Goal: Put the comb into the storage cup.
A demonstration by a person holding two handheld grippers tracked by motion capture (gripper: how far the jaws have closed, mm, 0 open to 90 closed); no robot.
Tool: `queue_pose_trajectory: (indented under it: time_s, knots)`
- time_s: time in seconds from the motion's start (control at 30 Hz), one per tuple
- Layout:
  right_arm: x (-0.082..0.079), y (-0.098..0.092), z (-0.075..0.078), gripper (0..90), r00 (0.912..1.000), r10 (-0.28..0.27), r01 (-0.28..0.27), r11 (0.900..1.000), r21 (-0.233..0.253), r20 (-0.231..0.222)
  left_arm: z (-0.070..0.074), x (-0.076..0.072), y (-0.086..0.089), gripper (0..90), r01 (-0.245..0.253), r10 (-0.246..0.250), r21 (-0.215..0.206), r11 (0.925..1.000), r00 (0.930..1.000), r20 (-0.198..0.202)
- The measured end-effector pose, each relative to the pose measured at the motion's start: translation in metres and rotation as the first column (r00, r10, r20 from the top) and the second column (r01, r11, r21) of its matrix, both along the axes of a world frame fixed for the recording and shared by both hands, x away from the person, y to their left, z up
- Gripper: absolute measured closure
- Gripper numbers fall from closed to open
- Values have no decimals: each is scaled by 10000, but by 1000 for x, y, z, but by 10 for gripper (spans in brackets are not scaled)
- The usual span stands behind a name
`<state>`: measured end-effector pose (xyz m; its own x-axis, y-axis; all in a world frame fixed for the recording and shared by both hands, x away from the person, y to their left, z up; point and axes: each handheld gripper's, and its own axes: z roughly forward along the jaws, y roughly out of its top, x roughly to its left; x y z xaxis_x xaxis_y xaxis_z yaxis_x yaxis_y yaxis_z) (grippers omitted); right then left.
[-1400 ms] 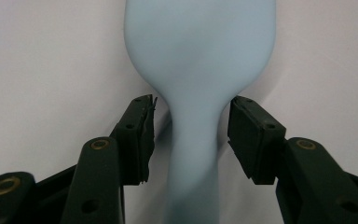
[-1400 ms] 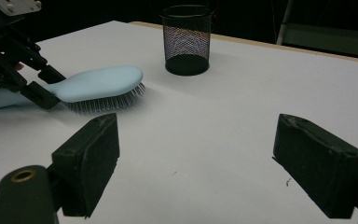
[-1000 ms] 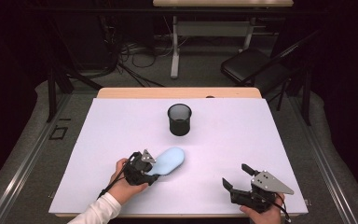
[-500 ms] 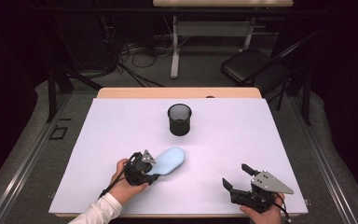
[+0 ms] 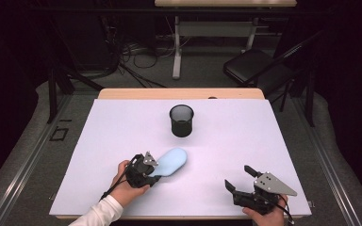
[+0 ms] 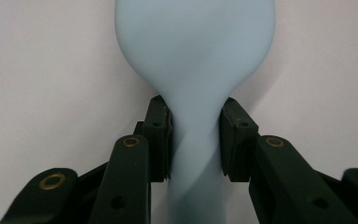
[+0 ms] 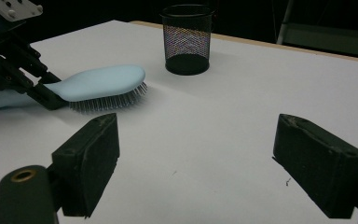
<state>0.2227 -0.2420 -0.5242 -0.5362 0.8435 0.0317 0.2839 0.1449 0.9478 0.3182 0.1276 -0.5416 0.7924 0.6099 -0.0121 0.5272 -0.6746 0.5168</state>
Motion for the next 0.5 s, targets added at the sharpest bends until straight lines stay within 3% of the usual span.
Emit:
queue_pose_trajectory:
  time_s: [0.5]
  knots:
    - [1,0,0,142,10000,13,-13,10000,-50,-62,0,-1,1,692,-23,23,-27,10000,10000,6]
